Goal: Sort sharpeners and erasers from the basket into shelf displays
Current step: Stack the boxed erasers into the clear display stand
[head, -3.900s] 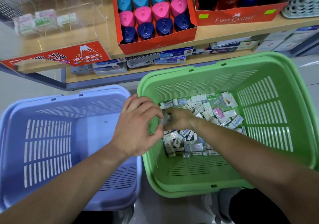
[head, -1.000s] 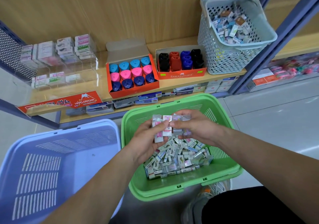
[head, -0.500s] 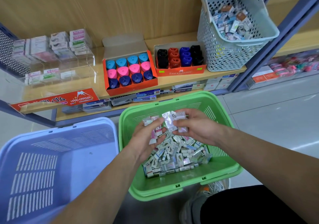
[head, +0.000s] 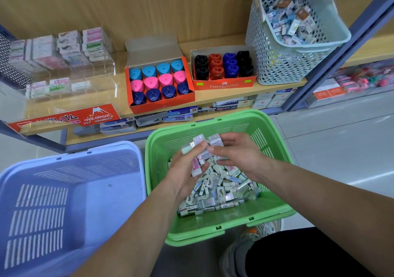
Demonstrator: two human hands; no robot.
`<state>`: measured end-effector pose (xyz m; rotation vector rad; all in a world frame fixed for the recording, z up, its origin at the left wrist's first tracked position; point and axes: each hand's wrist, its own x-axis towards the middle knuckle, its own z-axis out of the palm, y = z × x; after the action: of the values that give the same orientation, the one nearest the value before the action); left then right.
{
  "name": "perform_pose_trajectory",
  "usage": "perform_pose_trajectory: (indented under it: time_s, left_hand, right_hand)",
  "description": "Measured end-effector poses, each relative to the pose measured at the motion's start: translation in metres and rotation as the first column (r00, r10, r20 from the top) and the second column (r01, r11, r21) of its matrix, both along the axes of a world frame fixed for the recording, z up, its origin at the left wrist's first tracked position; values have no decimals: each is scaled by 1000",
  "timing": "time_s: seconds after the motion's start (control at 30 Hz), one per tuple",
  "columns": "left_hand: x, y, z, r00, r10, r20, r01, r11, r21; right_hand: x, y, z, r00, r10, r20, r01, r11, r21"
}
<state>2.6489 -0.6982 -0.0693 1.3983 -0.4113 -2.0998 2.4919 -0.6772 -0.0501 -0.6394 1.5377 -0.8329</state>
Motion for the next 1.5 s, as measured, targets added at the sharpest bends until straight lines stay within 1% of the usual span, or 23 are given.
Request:
perform_pose_trajectory:
  time_s: [0.1,0.17,0.3,0.4,0.5,0.6,0.67,0.83,0.93,1.0,1.13,1.2,1.4,1.5]
  left_hand:
    - [3,0,-2,1000,-8,-26,8,1000,-5]
    - [5,0,-4,999,-15,-48,15,1000,-14]
    - [8,-3,2,998,-61,-4,60,997,-45]
    - [14,-9,12,994,-100,53,105,989,-105]
    - [26,-20,23,981,-142,135,164,971,-173]
    - [47,-28,41,960,-165,225,217,949,-230]
    - [67,-32,53,949,-162,270,234,935,-265]
    - [118,-34,85,915,-158,371,295,889,-350]
    - [152,-31,106,886,-134,444,331,853,-404]
    - [177,-28,119,864,-105,493,342,840,-420]
    - [229,-27,138,833,-30,553,324,836,-443]
    - [253,-29,145,828,0,561,303,841,-448]
    - [305,-39,147,860,134,493,138,868,-477]
    - [327,-46,139,852,197,485,66,879,-473]
  right_hand:
    - [-2,-1,1,991,67,-113,-69,998,-14]
    - [-1,1,2,986,117,-122,-123,992,-36]
    - [4,3,3,983,127,-134,-138,987,-82]
    - [6,2,10,991,115,-72,-122,988,-97]
    - [6,-4,22,989,142,-51,-147,982,-119]
    - [8,-11,36,983,156,95,-144,982,-119]
    - [14,-14,48,975,174,136,-154,977,-145]
    - [39,-17,76,971,223,89,-201,958,-206]
    - [64,-21,90,963,251,94,-221,943,-249]
    - [84,-25,97,956,290,43,-266,920,-290]
    - [125,-42,106,925,373,-72,-376,874,-308]
    - [148,-57,106,924,372,-88,-381,875,-301]
    - [218,-116,99,929,351,-118,-370,880,-298]
    - [244,-149,89,938,316,-142,-344,895,-283]
